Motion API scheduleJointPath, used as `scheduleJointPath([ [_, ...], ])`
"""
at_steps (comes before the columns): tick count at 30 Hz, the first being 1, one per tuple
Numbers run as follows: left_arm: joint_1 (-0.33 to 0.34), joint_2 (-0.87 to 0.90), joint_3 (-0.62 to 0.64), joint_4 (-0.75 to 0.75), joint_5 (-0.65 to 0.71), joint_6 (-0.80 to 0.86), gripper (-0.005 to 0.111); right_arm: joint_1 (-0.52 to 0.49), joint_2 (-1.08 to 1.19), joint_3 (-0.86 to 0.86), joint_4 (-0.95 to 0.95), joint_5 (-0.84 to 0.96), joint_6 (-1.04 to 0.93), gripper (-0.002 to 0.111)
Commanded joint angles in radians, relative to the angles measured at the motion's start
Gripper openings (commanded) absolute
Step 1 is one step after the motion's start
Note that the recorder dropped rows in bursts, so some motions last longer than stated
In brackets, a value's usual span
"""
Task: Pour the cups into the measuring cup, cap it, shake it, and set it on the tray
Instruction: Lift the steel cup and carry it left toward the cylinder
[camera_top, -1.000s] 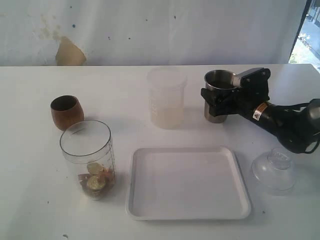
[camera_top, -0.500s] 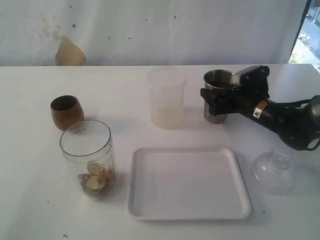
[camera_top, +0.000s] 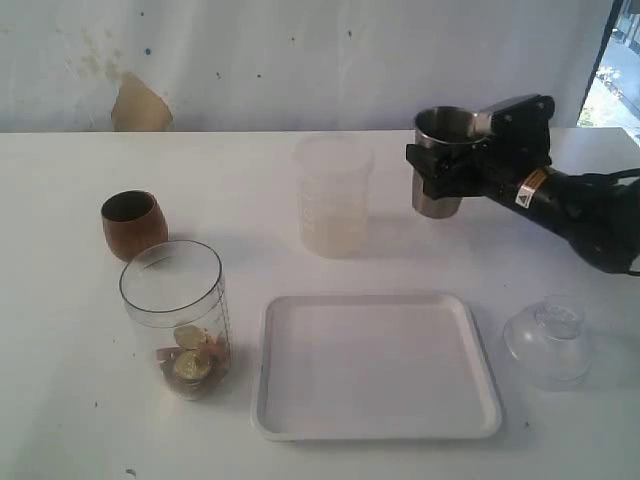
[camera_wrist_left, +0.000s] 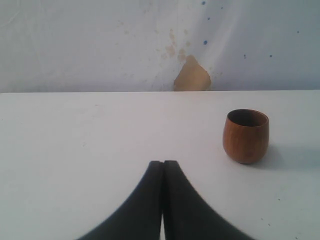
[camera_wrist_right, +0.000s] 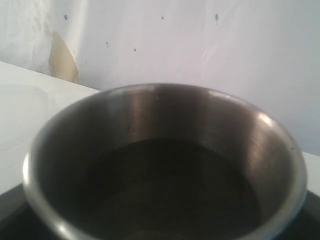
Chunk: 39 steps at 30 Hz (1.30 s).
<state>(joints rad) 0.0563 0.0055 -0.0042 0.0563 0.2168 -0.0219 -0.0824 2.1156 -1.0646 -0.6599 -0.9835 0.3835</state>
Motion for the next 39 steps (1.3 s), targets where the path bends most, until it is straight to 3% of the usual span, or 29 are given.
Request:
scheduleJointPath([
  [1,-0.006,-0.006,0.004,0.004,-0.013,0.0,0.0,-0.006,-0.1,-0.003,0.007,-0.026,0.059,0.0],
  [16,-0.006,-0.006,0.004,0.004,-0.013,0.0,0.0,0.024,-0.302,-0.003,-0.187,0.052,0.292,0.0],
  [22,-0.006,-0.006,0.004,0.004,-0.013,0.0,0.0,0.107,-0.362,-0.005,-0.192,0.13,0.302,0.0],
  [39,-0.006,-0.006,0.004,0.004,-0.013,0.0,0.0,0.33,-0.381,-0.009,-0.24,0.13,0.366,0.0],
])
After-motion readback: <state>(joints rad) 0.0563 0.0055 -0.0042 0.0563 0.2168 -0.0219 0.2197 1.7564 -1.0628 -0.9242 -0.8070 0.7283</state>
